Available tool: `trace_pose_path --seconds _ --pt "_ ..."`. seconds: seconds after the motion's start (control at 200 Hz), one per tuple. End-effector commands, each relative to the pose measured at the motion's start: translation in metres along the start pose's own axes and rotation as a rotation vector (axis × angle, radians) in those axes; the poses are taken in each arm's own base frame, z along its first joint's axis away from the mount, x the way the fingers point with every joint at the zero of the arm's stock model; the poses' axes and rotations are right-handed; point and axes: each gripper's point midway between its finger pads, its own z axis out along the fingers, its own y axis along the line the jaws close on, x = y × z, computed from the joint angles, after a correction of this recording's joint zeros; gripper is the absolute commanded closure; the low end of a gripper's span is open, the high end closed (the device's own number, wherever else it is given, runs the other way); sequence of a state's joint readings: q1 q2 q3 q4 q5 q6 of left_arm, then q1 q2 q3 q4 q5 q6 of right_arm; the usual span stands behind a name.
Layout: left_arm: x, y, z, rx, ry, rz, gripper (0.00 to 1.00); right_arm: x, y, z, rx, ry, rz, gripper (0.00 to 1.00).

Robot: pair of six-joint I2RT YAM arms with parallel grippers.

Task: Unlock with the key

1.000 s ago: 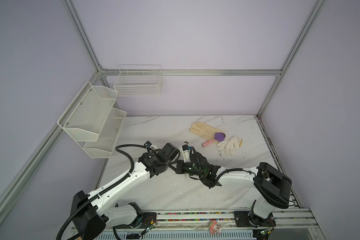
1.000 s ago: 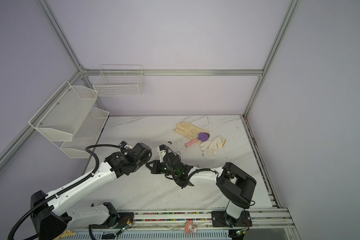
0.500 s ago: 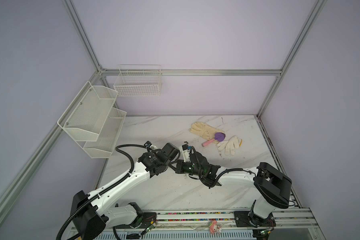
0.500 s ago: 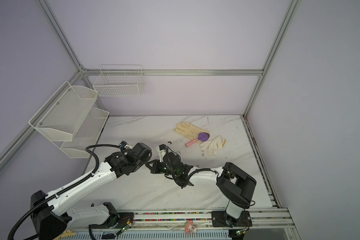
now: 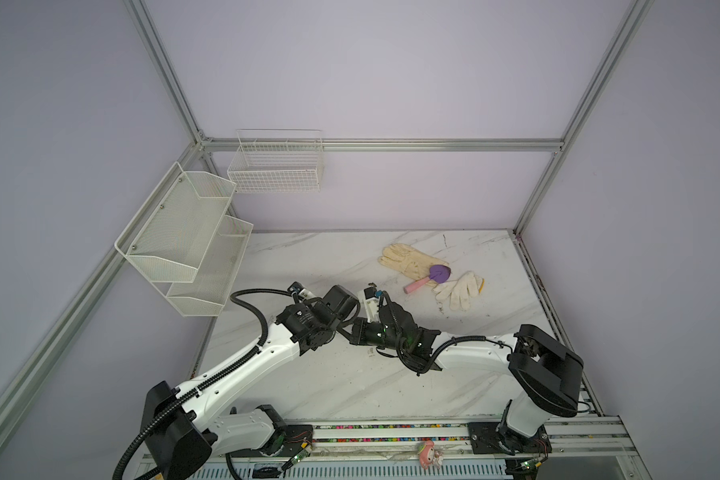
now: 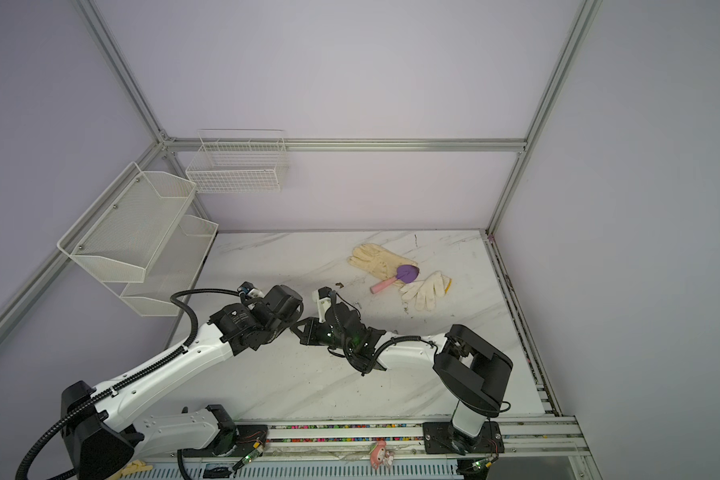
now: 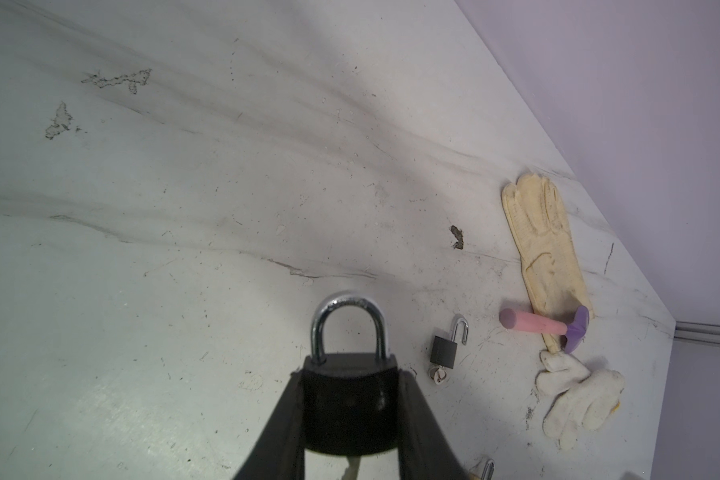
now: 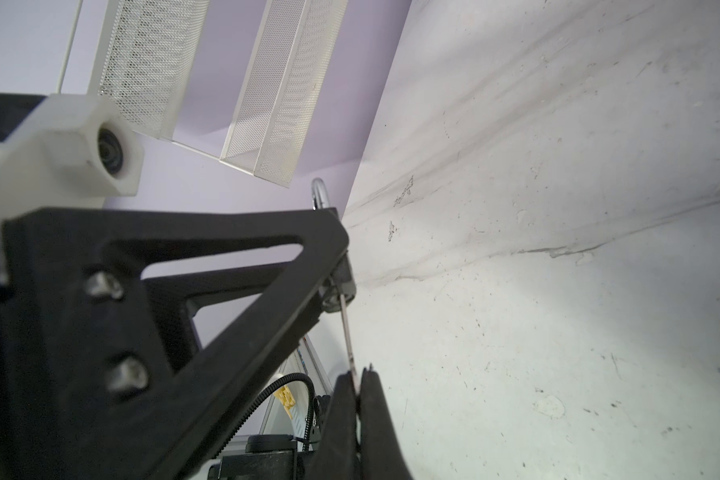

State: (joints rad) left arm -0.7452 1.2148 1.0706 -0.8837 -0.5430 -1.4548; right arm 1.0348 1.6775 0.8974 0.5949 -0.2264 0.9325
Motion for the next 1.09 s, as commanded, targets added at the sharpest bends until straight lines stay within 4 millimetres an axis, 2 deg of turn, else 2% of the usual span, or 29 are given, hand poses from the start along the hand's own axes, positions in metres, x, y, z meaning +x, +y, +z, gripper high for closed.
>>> trace_pose_path --seconds 0.0,0.24,0.325,0.485,0.66,0.74,0.92,1.09 --pt "-0.019 -0.023 -0.022 0.089 -0.02 -0.059 1.0 -0.01 -0.01 0.004 0.037 -0.035 0.043 1.0" --pt "-0.018 -0.027 -0.023 0.098 -0.009 -0.054 1.0 -0.012 -0.02 0.008 0.099 -0.04 0.02 1.0" --pt "-0.015 -0.029 -0.022 0.099 0.001 -0.04 1.0 -0.015 -0.016 0.01 0.086 -0.046 0.022 1.0" --pt "-0.006 -0.034 -0.02 0.102 0.032 -0.018 1.0 -0.029 0.032 0.003 -0.101 -0.084 -0.009 1.0" --pt "0.002 -0.035 -0.018 0.092 0.034 0.025 1.0 -0.049 0.067 -0.011 -0.18 -0.136 0.008 1.0" --pt "0.009 -0.036 -0.015 0.087 0.049 0.04 1.0 -0.058 0.075 -0.017 -0.205 -0.178 0.051 1.0" --pt "0.019 -0.041 -0.015 0.084 0.056 0.075 1.0 -0.076 0.07 -0.02 -0.168 -0.271 0.095 1.0" --pt "0.027 -0.041 -0.014 0.086 0.074 0.094 1.0 -0.086 0.097 -0.027 -0.308 -0.317 0.068 1.0"
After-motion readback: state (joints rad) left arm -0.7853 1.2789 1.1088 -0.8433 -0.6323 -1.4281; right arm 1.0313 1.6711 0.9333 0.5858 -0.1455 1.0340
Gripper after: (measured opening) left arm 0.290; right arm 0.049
